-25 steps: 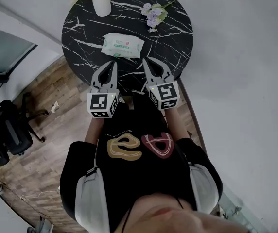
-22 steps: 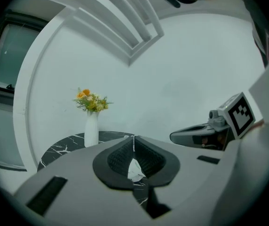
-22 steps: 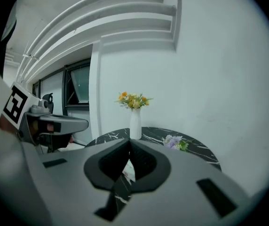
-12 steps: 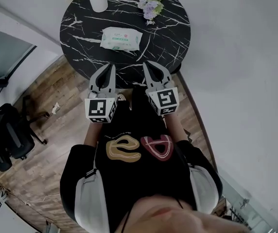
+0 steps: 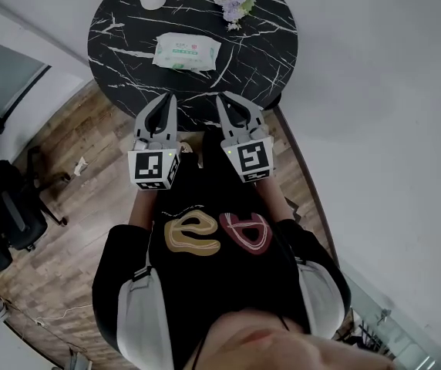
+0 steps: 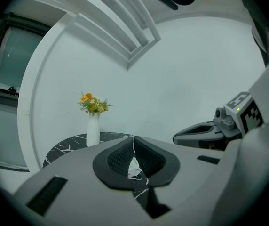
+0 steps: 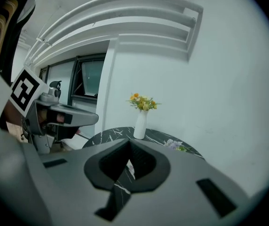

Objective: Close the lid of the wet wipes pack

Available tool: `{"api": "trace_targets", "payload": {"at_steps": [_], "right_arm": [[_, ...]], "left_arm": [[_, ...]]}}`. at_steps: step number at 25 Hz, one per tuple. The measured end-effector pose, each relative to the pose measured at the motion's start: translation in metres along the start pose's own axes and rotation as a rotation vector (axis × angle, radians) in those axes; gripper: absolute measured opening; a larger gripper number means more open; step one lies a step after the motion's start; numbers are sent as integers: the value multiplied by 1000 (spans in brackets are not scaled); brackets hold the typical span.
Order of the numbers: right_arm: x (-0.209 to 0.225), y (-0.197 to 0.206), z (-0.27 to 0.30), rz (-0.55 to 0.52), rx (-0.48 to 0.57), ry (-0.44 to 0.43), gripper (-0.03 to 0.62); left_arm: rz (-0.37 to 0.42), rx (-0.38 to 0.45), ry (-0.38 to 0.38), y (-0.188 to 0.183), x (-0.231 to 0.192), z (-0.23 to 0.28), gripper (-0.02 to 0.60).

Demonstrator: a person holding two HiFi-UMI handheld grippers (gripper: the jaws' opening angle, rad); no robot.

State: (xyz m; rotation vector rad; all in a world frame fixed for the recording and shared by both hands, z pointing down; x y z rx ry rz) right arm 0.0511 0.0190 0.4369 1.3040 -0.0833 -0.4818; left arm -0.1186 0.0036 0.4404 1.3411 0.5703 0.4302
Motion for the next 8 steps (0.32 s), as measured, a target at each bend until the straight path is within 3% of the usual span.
{"api": "trace_targets", "payload": {"at_steps": [8], "right_arm": [[2,4,-6,-8,-6,20,9]], "left_arm": [[48,4,32,-5,9,4,23]]}}
Point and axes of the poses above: the fingertips, and each gripper's own axes: z forward along the fingers, x to its right, y out of its underside, the point moved 7 cm from there along -z, backward along the fingers, and after that the axes turned 7 degrees about y, right-handed, at the moved point
